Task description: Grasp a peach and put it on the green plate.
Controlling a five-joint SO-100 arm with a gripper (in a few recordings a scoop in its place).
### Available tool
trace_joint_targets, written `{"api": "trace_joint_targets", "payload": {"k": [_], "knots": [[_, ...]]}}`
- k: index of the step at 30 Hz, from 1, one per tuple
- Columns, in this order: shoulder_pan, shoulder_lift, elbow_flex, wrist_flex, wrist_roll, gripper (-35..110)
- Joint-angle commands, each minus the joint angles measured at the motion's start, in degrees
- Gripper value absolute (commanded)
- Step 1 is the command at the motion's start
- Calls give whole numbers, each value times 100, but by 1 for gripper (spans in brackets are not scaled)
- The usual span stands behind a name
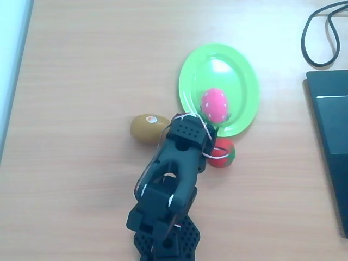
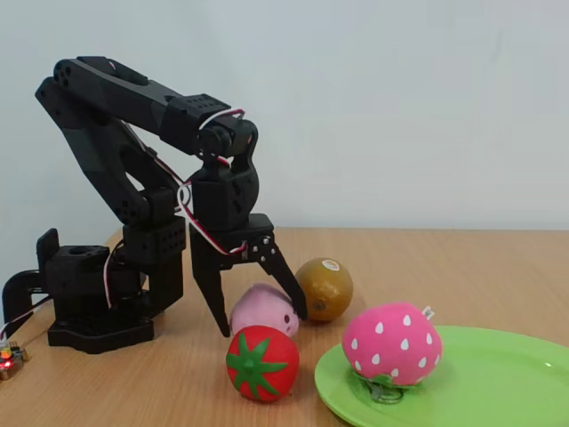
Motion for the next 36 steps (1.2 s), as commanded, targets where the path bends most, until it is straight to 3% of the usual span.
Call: {"api": "trace_joint_targets", "payload": {"k": [1,20,36], "knots": [[35,167,185,-44,-141,41],[35,360,229,-132,-18,33],[-18,334,-773,-105,571,32]]}}
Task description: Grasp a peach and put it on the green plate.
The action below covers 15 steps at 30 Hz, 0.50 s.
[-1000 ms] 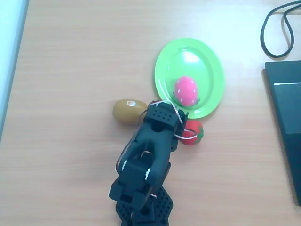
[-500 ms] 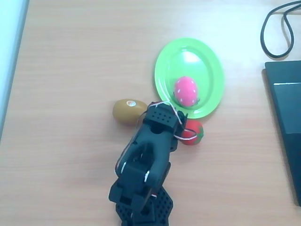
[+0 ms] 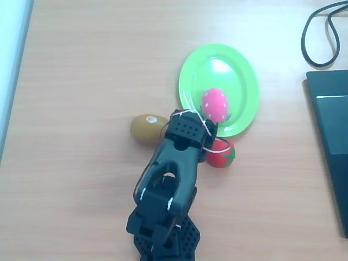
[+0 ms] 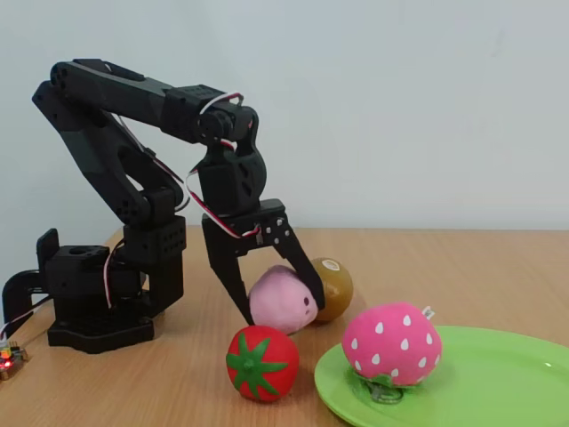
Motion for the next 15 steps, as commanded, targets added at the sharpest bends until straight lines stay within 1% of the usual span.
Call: {"api": "trace_joint_targets", "payload": {"k": [1,10,15], "knots": [[70,132,-334,79,114,32],[0,-141,-1002,79,466,32],[-35,-712,-1740,220,791,32]]}}
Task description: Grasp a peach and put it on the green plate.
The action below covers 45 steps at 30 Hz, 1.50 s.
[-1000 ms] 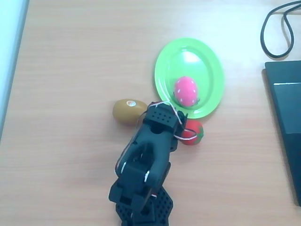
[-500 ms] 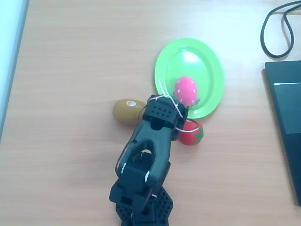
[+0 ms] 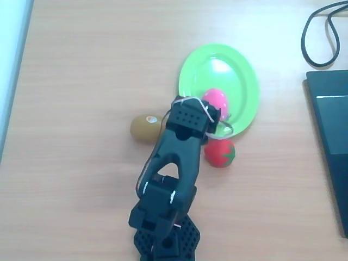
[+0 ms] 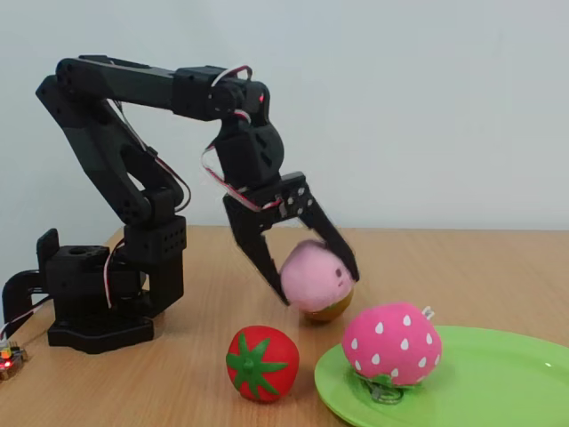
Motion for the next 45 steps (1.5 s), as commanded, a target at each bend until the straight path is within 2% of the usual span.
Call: {"api": "trace_joint_targets", "payload": {"k": [1,8,17,26,35,45], "knots": [[44,-334,-624,185,185,32],[-167,-1283,-2145,914,694,32],[-369,-2259,-3665,1318,1248,32],[-237,-3331,-4746,1450,1503,32],[-53,-5115,-6759,1828,1846,31],[70,-6311,-8288,1969,1969,31]]}}
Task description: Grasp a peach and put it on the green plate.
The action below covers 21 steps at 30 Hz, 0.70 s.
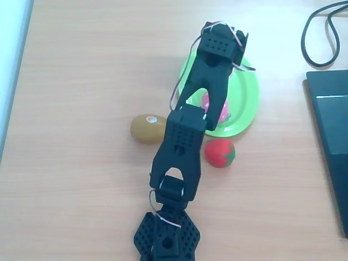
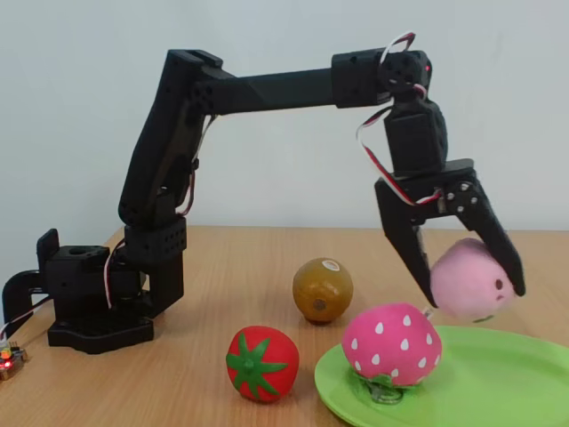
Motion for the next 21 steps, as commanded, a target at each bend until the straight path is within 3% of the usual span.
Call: {"api": "trace_joint_targets", "payload": {"k": [1,21], "knots": [[70,-167,-527,88,53,31],[18,-1749,-1881,-202,334,30]]}}
